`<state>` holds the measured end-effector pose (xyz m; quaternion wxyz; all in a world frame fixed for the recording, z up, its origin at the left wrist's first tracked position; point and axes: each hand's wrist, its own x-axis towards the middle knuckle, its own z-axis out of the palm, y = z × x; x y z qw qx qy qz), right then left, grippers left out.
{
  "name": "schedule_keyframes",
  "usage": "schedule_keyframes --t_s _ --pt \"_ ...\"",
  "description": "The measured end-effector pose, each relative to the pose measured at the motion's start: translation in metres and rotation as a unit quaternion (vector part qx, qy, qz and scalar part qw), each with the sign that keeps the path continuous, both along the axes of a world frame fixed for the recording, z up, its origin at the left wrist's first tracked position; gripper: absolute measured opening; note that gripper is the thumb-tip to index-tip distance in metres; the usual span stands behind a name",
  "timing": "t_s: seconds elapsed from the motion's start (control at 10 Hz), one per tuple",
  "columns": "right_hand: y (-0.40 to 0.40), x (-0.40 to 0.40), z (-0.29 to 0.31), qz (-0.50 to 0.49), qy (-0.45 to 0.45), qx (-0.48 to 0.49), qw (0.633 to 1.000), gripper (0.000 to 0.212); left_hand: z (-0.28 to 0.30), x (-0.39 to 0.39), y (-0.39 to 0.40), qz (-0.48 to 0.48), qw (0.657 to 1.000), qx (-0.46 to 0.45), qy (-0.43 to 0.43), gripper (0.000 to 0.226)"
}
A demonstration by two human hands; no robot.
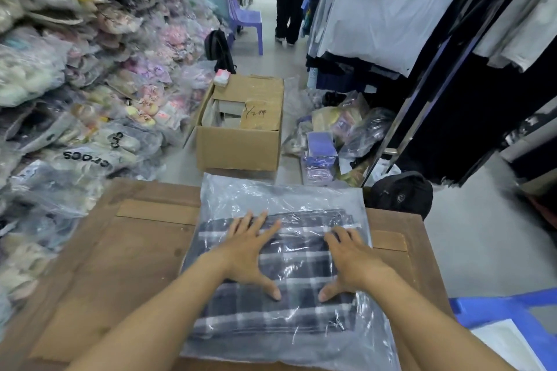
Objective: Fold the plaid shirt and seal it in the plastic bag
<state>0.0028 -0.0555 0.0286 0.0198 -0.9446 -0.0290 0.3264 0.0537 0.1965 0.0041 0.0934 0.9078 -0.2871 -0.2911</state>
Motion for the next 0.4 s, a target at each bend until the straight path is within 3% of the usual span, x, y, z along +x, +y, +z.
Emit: schedule_keyframes --t_s 0.2,0.3,0.4 --pt "0.012 -0.008 -0.004 -0.008 0.010 -0.042 0.999 0.137 -0.021 -0.004 -0.007 -0.008 0.999 0.017 -0.046 0.144" --pt "0.012 -0.002 0.008 -0.013 0.019 -0.033 0.999 0.133 -0.007 -0.002 -0.008 0.010 1.000 -0.007 -0.020 0.143" --pt "0.011 0.004 0.020 -0.130 -0.001 0.146 0.981 0.111 0.005 -0.001 -0.009 0.120 0.979 -0.164 -0.003 0.106"
